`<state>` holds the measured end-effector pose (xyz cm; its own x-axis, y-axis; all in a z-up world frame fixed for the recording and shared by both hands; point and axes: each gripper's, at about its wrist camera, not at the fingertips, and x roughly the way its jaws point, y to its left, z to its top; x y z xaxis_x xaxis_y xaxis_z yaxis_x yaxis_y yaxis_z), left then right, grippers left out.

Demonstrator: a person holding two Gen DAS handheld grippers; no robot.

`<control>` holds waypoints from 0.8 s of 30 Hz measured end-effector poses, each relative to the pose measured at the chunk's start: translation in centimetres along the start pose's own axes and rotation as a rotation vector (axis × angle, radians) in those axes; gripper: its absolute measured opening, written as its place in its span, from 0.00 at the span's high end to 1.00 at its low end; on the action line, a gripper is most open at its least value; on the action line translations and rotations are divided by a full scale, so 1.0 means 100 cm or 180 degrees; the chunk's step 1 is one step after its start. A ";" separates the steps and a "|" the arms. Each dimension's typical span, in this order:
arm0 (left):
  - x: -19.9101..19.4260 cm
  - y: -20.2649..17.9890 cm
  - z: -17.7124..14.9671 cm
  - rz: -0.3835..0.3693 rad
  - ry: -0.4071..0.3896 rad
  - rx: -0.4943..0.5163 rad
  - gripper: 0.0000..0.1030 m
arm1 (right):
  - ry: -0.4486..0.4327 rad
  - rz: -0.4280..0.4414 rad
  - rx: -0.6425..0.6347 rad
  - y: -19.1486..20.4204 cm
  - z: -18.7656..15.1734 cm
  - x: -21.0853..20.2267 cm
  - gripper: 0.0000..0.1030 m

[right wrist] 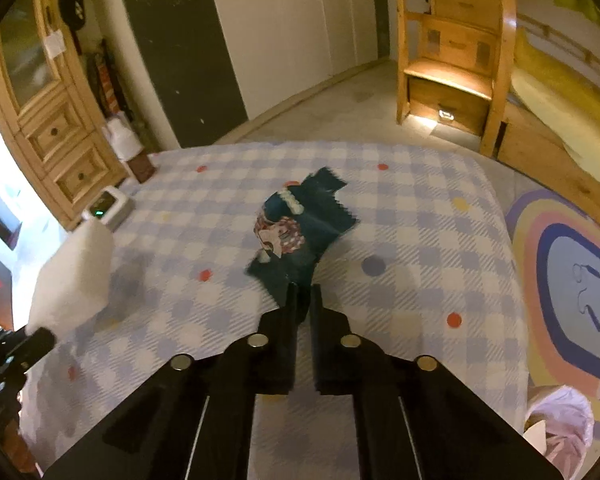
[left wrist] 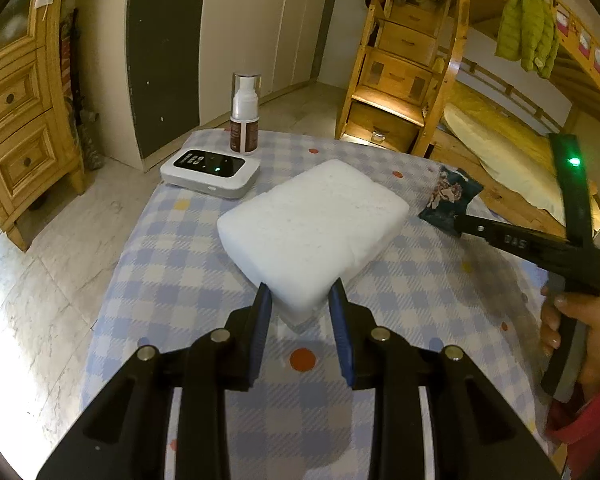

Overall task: Collect trash
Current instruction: 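Grasp the white foam block with the left gripper while the right gripper grasps the dark packet, then carry the foam block and dark packet over the pink bin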

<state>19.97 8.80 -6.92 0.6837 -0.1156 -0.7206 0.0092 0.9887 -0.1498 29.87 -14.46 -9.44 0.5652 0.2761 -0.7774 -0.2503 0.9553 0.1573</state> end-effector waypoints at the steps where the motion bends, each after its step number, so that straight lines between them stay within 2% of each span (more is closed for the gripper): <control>1: -0.003 0.000 -0.001 -0.0008 -0.0010 -0.0001 0.73 | -0.0044 0.0031 0.0006 0.002 -0.002 -0.009 0.97; 3: -0.011 -0.003 -0.002 -0.0035 -0.0047 0.0008 0.73 | -0.0094 0.0070 0.0024 0.006 -0.005 -0.021 0.98; 7: -0.034 -0.019 -0.005 -0.0143 -0.0141 0.0079 0.73 | -0.0213 0.0041 0.0058 0.011 -0.024 -0.071 0.98; 14: -0.066 -0.078 -0.024 -0.0442 -0.0216 0.0399 0.73 | -0.0328 0.0101 0.0355 -0.004 -0.069 -0.135 0.98; 18: -0.075 -0.123 -0.044 -0.0580 -0.0208 0.0708 0.73 | -0.0424 -0.0045 0.0469 -0.012 -0.097 -0.167 0.98; 24: -0.078 -0.176 -0.063 -0.0811 -0.0148 0.1030 0.72 | -0.0462 -0.0497 0.0601 -0.036 -0.140 -0.204 0.97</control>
<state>9.87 -8.27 -2.99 0.6621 -0.3633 -0.6555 0.4062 0.9090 -0.0935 8.29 -24.96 -2.66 0.6954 0.1233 -0.7079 -0.0081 0.9865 0.1638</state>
